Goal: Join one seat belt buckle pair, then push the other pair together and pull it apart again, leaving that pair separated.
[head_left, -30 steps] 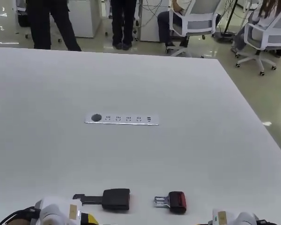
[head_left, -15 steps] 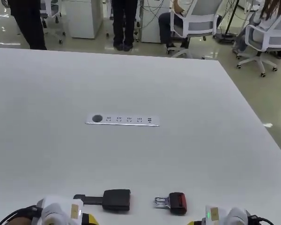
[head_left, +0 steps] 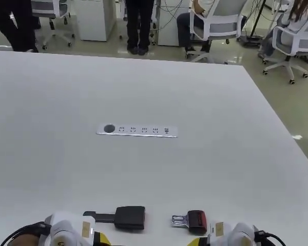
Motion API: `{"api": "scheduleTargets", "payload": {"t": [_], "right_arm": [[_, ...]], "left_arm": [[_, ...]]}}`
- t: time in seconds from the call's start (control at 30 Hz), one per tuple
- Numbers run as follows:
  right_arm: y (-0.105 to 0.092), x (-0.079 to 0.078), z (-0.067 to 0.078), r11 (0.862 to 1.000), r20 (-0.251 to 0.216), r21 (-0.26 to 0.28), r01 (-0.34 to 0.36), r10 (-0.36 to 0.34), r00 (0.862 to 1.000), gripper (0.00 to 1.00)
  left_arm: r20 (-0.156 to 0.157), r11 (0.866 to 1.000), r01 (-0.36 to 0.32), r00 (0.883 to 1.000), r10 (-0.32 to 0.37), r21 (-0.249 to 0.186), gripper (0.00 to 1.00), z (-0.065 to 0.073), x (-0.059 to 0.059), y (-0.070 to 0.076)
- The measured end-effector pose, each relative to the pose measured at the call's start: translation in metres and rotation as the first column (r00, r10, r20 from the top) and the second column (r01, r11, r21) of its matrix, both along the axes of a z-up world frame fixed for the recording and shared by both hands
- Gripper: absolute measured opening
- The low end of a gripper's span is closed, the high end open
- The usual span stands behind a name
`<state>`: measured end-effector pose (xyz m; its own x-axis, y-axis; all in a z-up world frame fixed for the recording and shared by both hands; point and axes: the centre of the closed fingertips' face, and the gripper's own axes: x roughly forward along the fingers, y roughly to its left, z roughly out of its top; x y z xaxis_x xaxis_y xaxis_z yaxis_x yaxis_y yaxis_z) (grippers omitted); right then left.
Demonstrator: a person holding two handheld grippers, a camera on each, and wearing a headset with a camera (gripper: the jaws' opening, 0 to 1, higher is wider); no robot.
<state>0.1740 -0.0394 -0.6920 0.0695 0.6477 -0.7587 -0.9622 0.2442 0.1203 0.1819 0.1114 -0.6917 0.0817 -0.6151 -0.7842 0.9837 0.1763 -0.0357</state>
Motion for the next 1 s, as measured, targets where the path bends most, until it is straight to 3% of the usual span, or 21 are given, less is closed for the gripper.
{"api": "scheduleTargets", "payload": {"t": [0.7, 1.0], "right_arm": [[0.052, 0.002, -0.003, 0.999, 0.011, 0.052, -0.012, 0.011, 1.000, 0.34], [0.064, 0.003, -0.001, 0.998, 0.013, 0.061, -0.014, 0.013, 1.000, 0.34]], "left_arm": [[-0.004, 1.000, -0.003, 1.000, 0.003, 0.018, 0.33, -0.003, -0.001, 0.002], [-0.004, 1.000, -0.010, 1.000, 0.010, 0.022, 0.33, -0.003, 0.000, 0.002]]}}
